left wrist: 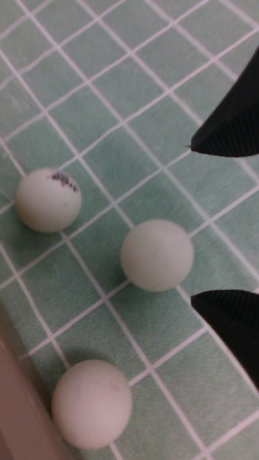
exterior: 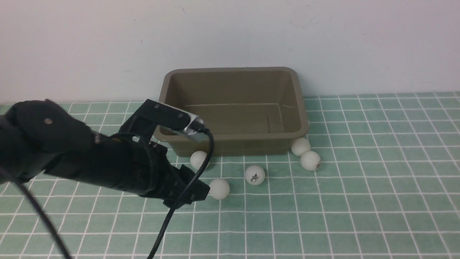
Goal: Put the table tennis balls in the box on the green coffee tablecloth.
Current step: 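Reach for and grasp a ping pong ball on the table beside the basket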
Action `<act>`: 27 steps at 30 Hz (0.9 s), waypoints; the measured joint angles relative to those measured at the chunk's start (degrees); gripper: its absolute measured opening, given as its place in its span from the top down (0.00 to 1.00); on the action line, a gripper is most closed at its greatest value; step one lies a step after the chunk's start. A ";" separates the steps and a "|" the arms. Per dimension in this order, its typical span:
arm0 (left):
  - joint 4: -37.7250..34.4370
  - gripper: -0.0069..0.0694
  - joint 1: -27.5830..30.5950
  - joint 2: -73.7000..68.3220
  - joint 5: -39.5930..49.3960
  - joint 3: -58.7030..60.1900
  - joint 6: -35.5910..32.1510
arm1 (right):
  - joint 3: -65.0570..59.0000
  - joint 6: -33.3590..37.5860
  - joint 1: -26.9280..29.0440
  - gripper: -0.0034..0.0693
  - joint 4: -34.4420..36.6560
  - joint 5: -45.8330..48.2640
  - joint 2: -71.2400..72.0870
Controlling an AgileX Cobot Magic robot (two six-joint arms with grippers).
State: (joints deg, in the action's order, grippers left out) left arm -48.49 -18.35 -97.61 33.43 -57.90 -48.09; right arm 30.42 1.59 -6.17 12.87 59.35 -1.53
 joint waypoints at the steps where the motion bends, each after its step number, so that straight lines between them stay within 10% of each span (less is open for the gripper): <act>1: -0.13 0.32 0.00 -1.88 -0.29 -0.99 0.00 | 0.00 0.00 0.00 0.20 0.00 0.00 0.00; 27: -4.44 0.32 -7.15 -13.86 -14.02 -4.65 -2.27 | 0.00 0.00 0.00 0.20 0.00 0.00 0.00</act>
State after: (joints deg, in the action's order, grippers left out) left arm -52.93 -25.50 -111.47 19.41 -62.55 -50.36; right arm 30.42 1.59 -6.17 12.87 59.35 -1.53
